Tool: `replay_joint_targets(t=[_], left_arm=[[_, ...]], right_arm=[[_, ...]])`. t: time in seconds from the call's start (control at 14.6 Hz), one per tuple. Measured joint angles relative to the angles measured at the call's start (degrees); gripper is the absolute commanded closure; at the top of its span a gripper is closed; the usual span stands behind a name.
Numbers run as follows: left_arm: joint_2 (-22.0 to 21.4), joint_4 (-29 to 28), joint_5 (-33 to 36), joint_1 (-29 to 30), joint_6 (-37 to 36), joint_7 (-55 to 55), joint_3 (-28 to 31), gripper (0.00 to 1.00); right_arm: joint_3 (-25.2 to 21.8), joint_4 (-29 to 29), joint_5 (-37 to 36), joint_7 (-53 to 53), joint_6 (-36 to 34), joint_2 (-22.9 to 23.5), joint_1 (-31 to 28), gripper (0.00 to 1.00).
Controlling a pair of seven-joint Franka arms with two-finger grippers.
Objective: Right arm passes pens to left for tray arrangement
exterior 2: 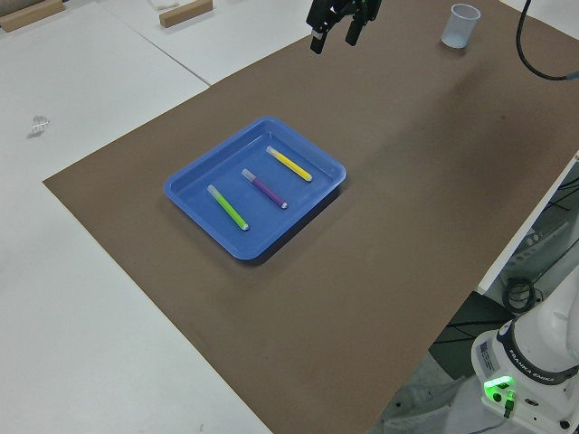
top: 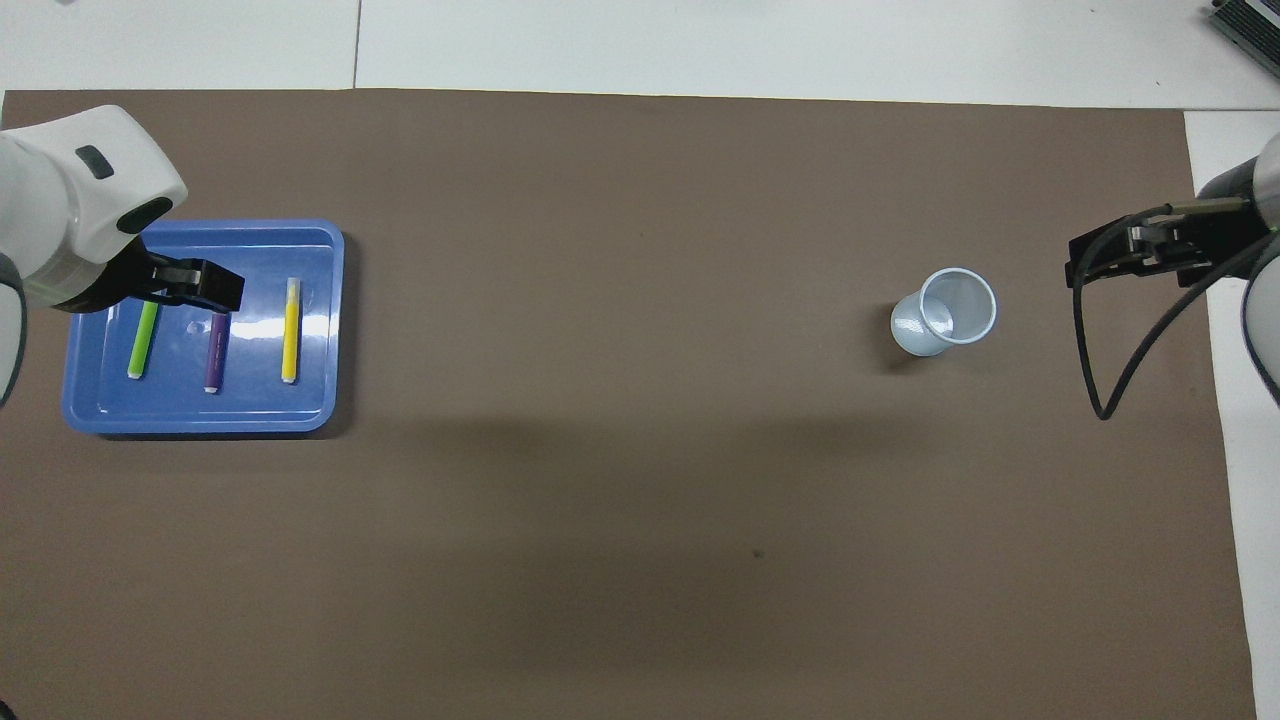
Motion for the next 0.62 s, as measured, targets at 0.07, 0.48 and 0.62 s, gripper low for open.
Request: replay_joint_targets(t=[0.07,0.48,0.62], left_arm=[[0.0,0.0,0.0,0.0,0.0,0.0,0.0,0.0],[-0.1,0.0,0.0,0.1,2.3,0.0,0.3,0.0],[-0.1,0.1,-1.9,0.7,3.5,-0.1,0.5,0.0]], right_arm=[[0.0,0.0,0.0,0.0,0.0,0.0,0.0,0.0],[0.0,0.0,0.0,0.0,0.0,0.0,0.0,0.0],[0.0,0.0,0.0,0.0,0.0,0.0,0.0,0.0]])
